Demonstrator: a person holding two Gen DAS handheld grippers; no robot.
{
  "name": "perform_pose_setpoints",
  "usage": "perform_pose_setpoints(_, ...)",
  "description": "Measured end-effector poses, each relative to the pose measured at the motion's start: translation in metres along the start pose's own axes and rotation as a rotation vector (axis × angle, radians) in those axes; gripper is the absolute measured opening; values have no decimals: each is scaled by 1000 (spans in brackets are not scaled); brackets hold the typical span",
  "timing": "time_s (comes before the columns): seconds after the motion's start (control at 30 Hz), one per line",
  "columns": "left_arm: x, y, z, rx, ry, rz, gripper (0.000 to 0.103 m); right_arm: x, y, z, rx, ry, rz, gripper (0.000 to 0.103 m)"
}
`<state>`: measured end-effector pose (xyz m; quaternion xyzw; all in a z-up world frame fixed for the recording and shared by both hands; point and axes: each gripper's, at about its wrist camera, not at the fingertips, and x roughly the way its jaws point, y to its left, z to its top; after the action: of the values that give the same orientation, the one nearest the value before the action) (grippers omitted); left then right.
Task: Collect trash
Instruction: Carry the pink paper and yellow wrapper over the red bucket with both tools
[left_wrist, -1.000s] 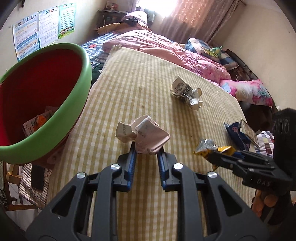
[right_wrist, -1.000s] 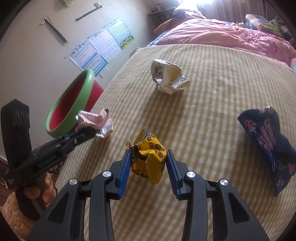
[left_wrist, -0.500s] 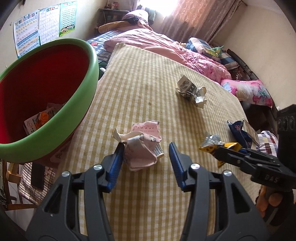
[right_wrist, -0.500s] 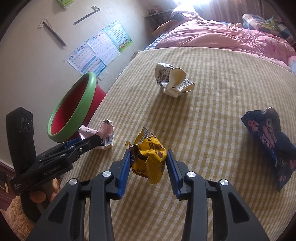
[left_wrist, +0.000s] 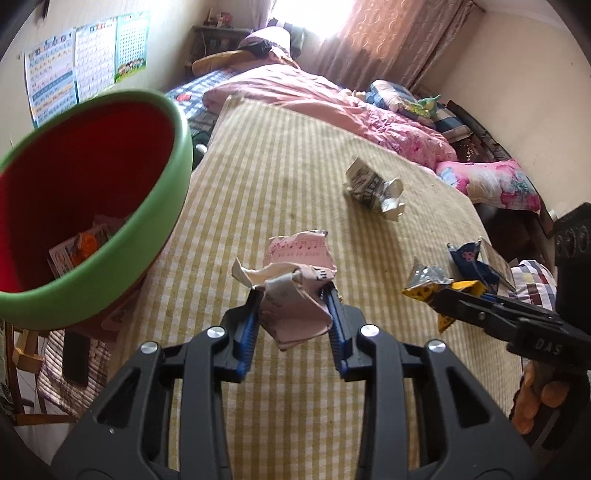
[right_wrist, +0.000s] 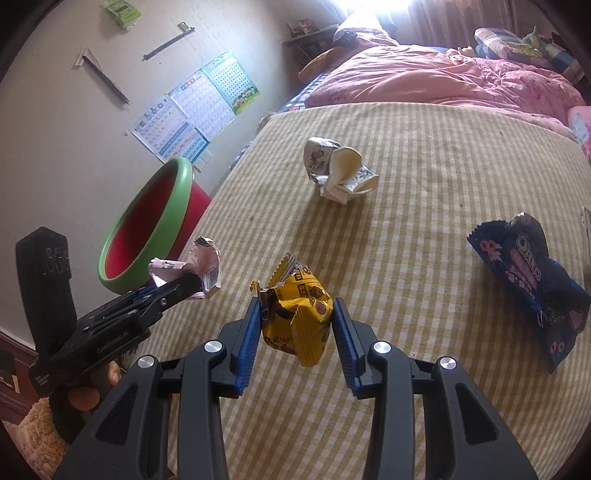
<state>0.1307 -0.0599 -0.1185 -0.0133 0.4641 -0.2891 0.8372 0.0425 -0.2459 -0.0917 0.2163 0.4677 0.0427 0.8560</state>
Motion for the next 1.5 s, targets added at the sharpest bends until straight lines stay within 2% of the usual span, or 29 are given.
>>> perform_pose_setpoints(0.3, -23, -4, 9, 15, -63, 1, 32, -4, 14, 4, -29, -21, 5, 38)
perform_pose_setpoints(0.57, -28, -1, 11, 14, -76, 3, 32, -2, 24, 6, -41, -22, 9, 38)
perform_pose_setpoints(1.5, -64, 48, 18, -17, -143, 32, 32, 26, 80, 15, -89, -16, 31, 39)
